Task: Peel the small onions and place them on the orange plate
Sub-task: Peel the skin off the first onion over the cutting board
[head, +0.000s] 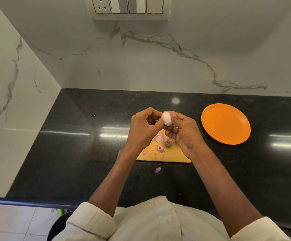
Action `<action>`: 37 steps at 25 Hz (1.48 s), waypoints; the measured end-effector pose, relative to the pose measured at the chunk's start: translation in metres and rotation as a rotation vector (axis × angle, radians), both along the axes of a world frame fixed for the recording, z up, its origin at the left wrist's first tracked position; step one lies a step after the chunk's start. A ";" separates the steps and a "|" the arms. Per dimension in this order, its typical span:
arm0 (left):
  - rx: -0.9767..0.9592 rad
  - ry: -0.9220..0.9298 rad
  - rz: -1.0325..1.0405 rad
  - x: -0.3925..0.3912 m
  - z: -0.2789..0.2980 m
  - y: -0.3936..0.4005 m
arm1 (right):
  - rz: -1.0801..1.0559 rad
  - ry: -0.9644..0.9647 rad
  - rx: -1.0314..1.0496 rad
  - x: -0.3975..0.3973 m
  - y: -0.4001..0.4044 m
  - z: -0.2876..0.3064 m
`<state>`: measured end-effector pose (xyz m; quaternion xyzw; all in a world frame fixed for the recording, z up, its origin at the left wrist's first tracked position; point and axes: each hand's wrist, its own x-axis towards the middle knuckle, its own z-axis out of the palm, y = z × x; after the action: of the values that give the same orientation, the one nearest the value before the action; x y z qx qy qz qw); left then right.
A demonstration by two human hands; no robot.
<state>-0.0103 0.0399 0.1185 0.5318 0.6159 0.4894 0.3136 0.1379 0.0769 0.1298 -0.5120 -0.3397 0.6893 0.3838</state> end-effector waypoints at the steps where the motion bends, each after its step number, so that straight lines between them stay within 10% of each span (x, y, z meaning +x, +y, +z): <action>1: -0.016 -0.018 0.028 0.004 0.001 0.000 | 0.008 -0.004 -0.005 -0.002 -0.001 0.000; 13: -0.099 -0.244 -0.104 -0.004 -0.012 0.001 | -0.027 0.089 -0.111 0.007 0.004 -0.004; 31: -0.008 -0.011 0.059 0.005 -0.025 0.005 | 0.045 -0.072 0.098 -0.002 -0.001 -0.011; 37: -0.073 -0.330 -0.039 -0.003 -0.034 0.001 | -0.026 0.073 -0.024 -0.001 0.001 -0.010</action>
<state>-0.0129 0.0409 0.0848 0.4443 0.5631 0.5411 0.4391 0.1370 0.0783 0.1195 -0.4953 -0.3105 0.7067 0.3985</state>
